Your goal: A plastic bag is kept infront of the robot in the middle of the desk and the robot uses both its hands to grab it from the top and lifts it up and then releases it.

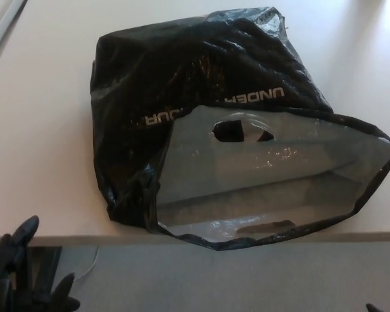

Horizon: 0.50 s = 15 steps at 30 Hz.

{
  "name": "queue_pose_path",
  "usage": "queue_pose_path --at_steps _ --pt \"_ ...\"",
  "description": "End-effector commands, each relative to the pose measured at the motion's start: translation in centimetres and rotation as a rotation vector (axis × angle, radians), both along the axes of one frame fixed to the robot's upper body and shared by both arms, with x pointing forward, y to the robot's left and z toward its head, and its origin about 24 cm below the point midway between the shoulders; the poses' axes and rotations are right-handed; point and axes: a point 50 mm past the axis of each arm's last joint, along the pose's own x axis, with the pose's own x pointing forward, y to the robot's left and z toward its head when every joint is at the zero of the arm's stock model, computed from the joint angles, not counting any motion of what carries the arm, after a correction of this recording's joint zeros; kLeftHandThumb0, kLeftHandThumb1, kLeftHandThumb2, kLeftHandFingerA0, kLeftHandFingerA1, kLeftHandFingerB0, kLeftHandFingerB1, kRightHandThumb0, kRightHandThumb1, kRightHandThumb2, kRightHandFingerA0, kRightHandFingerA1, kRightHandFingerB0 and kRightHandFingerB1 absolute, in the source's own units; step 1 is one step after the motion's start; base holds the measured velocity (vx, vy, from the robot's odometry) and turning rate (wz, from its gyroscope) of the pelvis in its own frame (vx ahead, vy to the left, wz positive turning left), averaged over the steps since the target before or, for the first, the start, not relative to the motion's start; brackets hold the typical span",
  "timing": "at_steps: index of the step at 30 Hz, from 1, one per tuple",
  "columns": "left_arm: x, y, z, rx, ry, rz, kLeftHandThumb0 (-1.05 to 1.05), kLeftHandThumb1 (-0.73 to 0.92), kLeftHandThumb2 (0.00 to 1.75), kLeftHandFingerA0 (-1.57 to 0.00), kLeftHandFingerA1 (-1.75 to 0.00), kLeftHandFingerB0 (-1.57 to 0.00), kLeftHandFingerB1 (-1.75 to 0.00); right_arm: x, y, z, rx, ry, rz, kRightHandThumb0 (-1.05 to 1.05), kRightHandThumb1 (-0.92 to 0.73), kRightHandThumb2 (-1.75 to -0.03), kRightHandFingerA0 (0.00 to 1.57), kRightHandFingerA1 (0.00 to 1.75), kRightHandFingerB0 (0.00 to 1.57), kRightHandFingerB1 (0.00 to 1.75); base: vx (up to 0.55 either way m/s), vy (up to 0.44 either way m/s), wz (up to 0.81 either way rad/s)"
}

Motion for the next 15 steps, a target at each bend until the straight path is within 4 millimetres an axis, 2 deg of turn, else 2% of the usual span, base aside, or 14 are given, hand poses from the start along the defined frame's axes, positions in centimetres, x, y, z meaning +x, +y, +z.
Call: queue_pose_path --at_steps 1,2,3,4,7,9,10,12,15 --pt "-4.1 1.3 4.4 0.061 -0.448 0.109 -0.43 0.53 0.69 -0.31 -0.39 -0.13 -0.34 -5.3 -1.1 3.9 -0.168 -0.402 0.018 -0.46 -0.64 -0.60 0.19 0.28 0.00 0.22 0.00 0.000 0.00" --pt "-4.1 1.3 4.3 0.059 -0.452 0.111 -0.43 0.53 0.69 -0.31 -0.39 -0.13 -0.34 -5.2 -1.2 4.0 -0.169 -0.403 0.015 -0.46 -0.64 -0.60 0.19 0.28 0.00 0.22 0.00 0.000 0.00" --pt "-4.4 1.4 4.2 0.061 -0.450 0.116 -0.44 0.53 0.69 -0.31 -0.40 -0.12 -0.34 -5.3 -1.2 4.1 -0.180 -0.402 0.018 -0.51 -0.48 -0.76 0.11 0.37 0.00 0.21 0.00 0.000 0.00" --pt "-4.7 1.4 4.2 0.062 -0.445 0.118 -0.44 0.53 0.69 -0.31 -0.40 -0.12 -0.34 -5.2 -1.2 4.2 -0.200 -0.404 0.027 -0.47 -0.64 -0.60 0.15 0.27 0.00 0.17 0.00 0.000 0.00" --pt "-5.1 1.7 4.3 0.107 -0.426 0.116 -0.47 0.54 0.71 -0.28 -0.39 -0.12 -0.34 -4.7 -1.5 4.6 -0.296 -0.416 0.042 -0.52 -0.62 -0.62 0.12 0.25 0.00 0.09 0.00 0.000 0.00" --pt "-5.2 2.1 4.7 0.170 -0.385 0.074 -0.49 0.56 0.75 -0.24 -0.39 -0.07 -0.33 -3.8 -2.0 5.3 -0.377 -0.439 0.038 -0.55 -0.66 -0.60 0.12 0.26 0.00 0.10 0.00 0.000 0.00" --pt "-5.2 2.4 4.9 0.206 -0.367 0.060 -0.49 0.56 0.72 -0.25 -0.38 -0.10 -0.34 -3.4 -2.2 5.6 -0.415 -0.451 0.033 -0.64 -0.53 -0.81 0.12 0.33 0.00 0.11 0.00 0.000 0.00" --pt "-5.1 2.9 5.3 0.213 -0.374 0.043 -0.46 0.54 0.70 -0.25 -0.38 -0.12 -0.34 -2.8 -3.1 6.4 -0.495 -0.478 0.019 -0.65 -0.53 -0.81 0.12 0.36 0.00 0.12 0.00 0.000 0.00" --pt "-3.7 4.0 6.8 0.215 -0.425 0.048 -0.43 0.49 0.66 -0.23 -0.36 -0.16 -0.34 -1.3 -4.1 8.6 -0.549 -0.483 -0.005 -0.68 -0.51 -0.79 0.13 0.29 0.00 0.04 0.00 0.000 0.00"
